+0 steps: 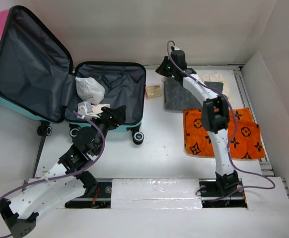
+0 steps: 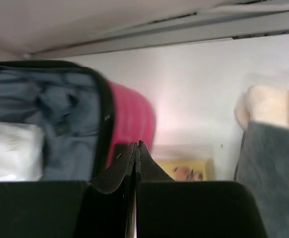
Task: Pack the luggage
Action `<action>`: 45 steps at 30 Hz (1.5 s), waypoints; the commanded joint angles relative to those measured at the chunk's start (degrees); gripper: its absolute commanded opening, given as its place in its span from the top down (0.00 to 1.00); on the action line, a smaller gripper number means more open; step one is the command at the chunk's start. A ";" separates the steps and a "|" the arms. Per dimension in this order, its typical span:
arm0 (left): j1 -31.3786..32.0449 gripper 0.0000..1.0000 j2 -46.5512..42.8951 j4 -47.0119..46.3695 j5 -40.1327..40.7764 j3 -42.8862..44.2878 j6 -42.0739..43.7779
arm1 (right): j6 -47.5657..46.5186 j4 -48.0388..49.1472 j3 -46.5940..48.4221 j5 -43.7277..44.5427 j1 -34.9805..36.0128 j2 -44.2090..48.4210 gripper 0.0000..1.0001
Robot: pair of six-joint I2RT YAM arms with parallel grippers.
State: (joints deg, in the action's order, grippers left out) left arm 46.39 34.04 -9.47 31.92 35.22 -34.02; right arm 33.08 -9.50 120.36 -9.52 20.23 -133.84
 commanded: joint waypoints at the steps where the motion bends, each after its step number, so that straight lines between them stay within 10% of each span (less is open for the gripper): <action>1: 0.01 0.18 1.11 -3.53 -2.39 -0.24 0.89 | -3.19 -10.96 13.82 0.73 0.87 -8.77 1.00; 13: 0.01 0.18 1.82 -5.29 -4.59 -0.24 0.89 | -4.51 -17.84 17.91 4.16 2.01 -16.28 1.00; 32: 0.01 0.19 0.15 -4.76 -6.96 -1.30 -0.26 | -8.29 -0.16 -34.22 13.38 5.79 20.10 0.99; 39: 0.01 0.19 -0.37 -4.15 -6.96 -0.68 -0.26 | -11.01 -0.01 -35.97 19.98 9.21 26.43 0.29; 45: 0.01 0.19 -1.00 -3.09 -5.30 -0.68 0.27 | -14.35 -1.67 -30.89 13.75 10.79 18.19 0.11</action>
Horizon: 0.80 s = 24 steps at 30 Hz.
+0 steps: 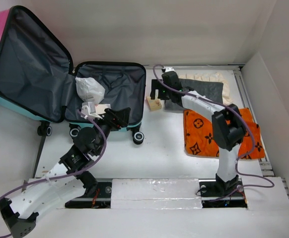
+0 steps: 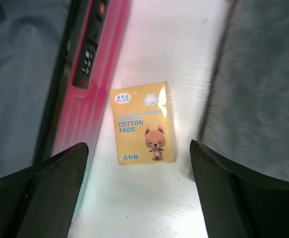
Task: Pack the luggage
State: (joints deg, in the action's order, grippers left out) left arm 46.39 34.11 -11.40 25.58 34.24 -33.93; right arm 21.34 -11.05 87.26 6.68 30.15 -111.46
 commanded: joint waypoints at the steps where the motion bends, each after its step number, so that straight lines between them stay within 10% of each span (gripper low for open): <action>1: 0.01 0.18 -1.58 -1.17 1.66 0.82 0.18 | -2.62 -0.11 2.73 -2.46 0.87 -4.99 0.10; 10: 0.01 0.18 -1.06 -1.96 1.66 1.88 1.33 | -3.24 -4.68 9.94 1.76 4.21 -14.22 0.09; 14: 0.01 0.18 -1.68 -1.44 2.37 1.27 1.33 | -0.26 -0.82 5.31 3.95 4.21 -12.74 0.56; 24: 0.01 0.17 -0.09 -0.64 4.48 3.55 0.01 | 1.60 2.61 -8.15 8.53 3.07 13.53 0.63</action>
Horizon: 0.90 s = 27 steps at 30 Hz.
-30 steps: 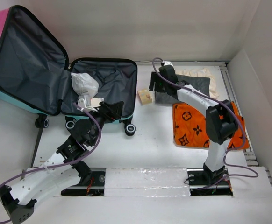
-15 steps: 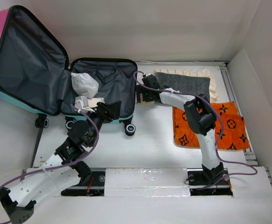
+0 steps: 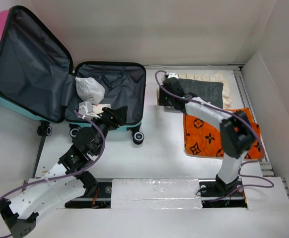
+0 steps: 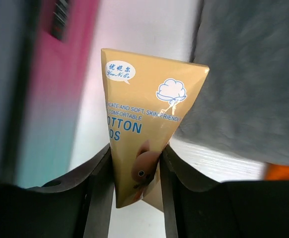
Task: Pack the luggage
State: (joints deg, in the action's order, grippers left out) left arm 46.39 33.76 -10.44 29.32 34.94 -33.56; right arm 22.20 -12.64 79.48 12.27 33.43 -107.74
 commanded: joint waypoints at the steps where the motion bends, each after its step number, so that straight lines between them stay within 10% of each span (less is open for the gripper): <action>1: 0.01 0.17 0.26 -1.60 0.22 2.85 -0.36 | 0.74 4.21 -1.60 2.93 -0.21 11.66 0.63; 8: 0.01 0.17 -2.11 -2.22 1.44 3.38 -0.36 | 1.44 7.72 6.17 -14.18 5.94 11.61 0.56; 16: 0.01 0.13 -2.82 3.05 4.69 7.34 0.77 | 4.18 1.41 32.58 -25.20 12.80 -7.74 0.00; 27: 1.76 0.08 20.26 -1.68 -11.90 12.08 4.56 | 6.11 8.16 -9.58 -12.47 -8.36 31.82 0.06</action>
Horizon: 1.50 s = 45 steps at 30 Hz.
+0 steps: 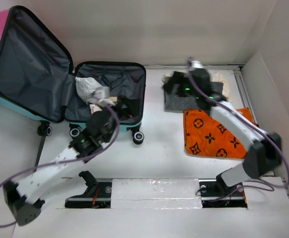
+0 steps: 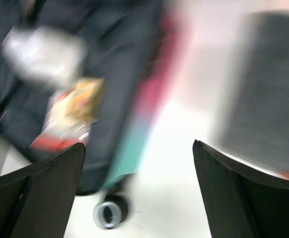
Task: Pack the luggage
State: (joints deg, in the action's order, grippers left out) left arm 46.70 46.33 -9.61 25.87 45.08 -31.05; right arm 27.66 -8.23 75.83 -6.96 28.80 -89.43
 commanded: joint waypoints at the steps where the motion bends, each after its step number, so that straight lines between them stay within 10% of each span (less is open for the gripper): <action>1: 3.21 0.08 10.86 -3.22 -7.77 3.59 2.57 | 0.64 3.75 -8.74 10.70 -6.79 17.23 0.08; 10: 10.52 0.06 44.26 -6.30 -20.67 15.12 0.11 | -1.11 -1.87 -20.46 11.71 -14.73 41.25 0.13; 19: 10.52 0.06 68.17 -7.53 -32.45 26.45 -4.11 | -1.12 -0.74 -24.67 4.77 -15.26 42.93 0.12; 27: 11.05 0.26 78.82 -6.65 -35.53 33.31 -6.66 | -0.59 1.02 -26.26 2.57 -15.26 44.60 0.12; 31: 11.57 0.45 81.73 -8.23 -36.85 35.34 -7.97 | -0.59 1.55 -26.26 2.57 -15.26 45.22 0.12; 32: 11.57 0.78 82.34 -9.54 -35.98 35.34 -7.98 | -0.59 1.55 -26.26 1.87 -15.26 45.22 0.12; 34: 11.57 1.00 80.61 -9.55 -35.45 34.64 -7.98 | -0.59 1.55 -26.26 1.86 -15.26 45.22 0.12; 45: 11.57 1.00 54.07 -6.48 -21.22 14.00 -1.74 | -0.59 1.55 -26.79 0.02 -15.26 46.27 0.12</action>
State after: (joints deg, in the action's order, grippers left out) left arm 58.39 108.44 -18.20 -1.34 63.59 -35.09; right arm 27.24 -9.74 49.63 -5.39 13.82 -44.01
